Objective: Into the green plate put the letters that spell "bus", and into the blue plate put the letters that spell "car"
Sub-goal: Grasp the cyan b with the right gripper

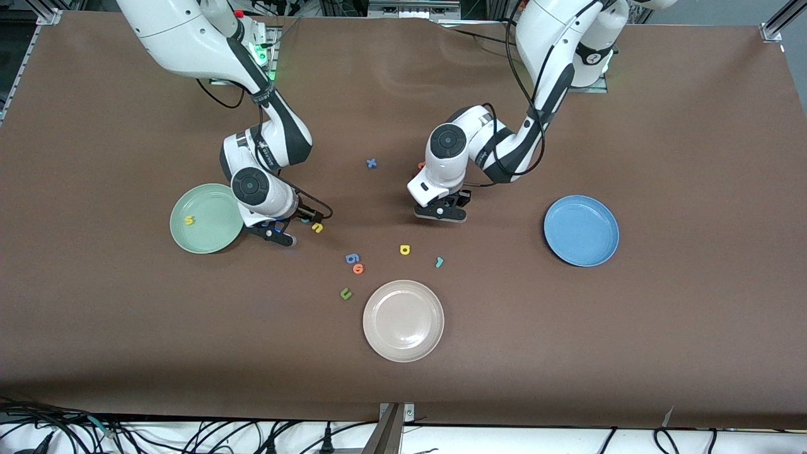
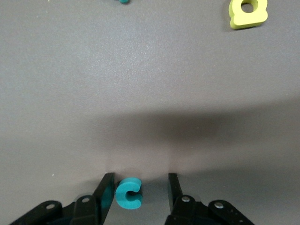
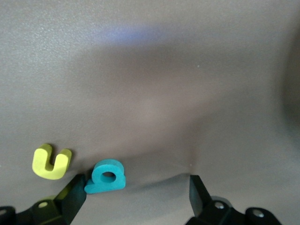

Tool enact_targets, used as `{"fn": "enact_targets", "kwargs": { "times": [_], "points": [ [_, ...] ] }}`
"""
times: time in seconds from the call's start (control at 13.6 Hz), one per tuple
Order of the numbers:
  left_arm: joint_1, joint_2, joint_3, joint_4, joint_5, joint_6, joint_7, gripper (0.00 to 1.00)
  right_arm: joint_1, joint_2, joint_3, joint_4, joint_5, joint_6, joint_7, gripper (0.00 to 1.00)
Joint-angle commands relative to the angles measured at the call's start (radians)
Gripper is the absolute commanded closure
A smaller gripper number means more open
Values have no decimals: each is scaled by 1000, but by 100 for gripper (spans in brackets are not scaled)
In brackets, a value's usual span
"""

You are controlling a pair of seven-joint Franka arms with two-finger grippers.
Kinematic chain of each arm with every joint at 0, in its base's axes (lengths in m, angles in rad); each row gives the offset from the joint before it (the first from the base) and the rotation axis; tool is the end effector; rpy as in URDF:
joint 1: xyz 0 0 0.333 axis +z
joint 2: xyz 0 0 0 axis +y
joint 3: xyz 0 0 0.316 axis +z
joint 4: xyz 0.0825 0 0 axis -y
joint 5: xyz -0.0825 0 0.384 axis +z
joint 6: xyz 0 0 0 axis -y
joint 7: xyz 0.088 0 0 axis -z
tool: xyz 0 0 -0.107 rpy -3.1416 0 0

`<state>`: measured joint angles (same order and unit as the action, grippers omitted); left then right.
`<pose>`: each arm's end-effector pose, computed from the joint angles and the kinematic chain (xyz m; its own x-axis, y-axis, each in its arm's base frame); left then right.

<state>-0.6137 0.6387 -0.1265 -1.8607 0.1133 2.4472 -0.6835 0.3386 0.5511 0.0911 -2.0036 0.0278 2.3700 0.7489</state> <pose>0.4703 -0.4248 0.1709 0.9918 -0.1217 -0.0389 -0.1226 -0.9922 -0.0229 0.5310 0.2439 0.1649 0.9222 -0.3440 -0.1768 -0.3352 -0.9389 0.0782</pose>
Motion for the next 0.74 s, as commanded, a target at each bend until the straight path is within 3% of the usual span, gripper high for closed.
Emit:
{"fn": "enact_targets", "kwargs": {
  "times": [0.0, 0.15, 0.44, 0.66],
  "points": [
    [-5, -27, 7, -41, 29, 9, -27, 59, 4, 3, -1, 3, 7, 17, 3, 16],
    [-5, -27, 7, -44, 29, 9, -27, 59, 4, 3, -1, 2, 7, 29, -5, 34],
    [-3, -27, 7, -46, 31, 6, -27, 62, 4, 4, -1, -1, 7, 43, -6, 51],
    [-3, -27, 7, -44, 31, 4, -27, 68, 4, 4, -1, -1, 7, 43, -6, 53]
  ]
}}
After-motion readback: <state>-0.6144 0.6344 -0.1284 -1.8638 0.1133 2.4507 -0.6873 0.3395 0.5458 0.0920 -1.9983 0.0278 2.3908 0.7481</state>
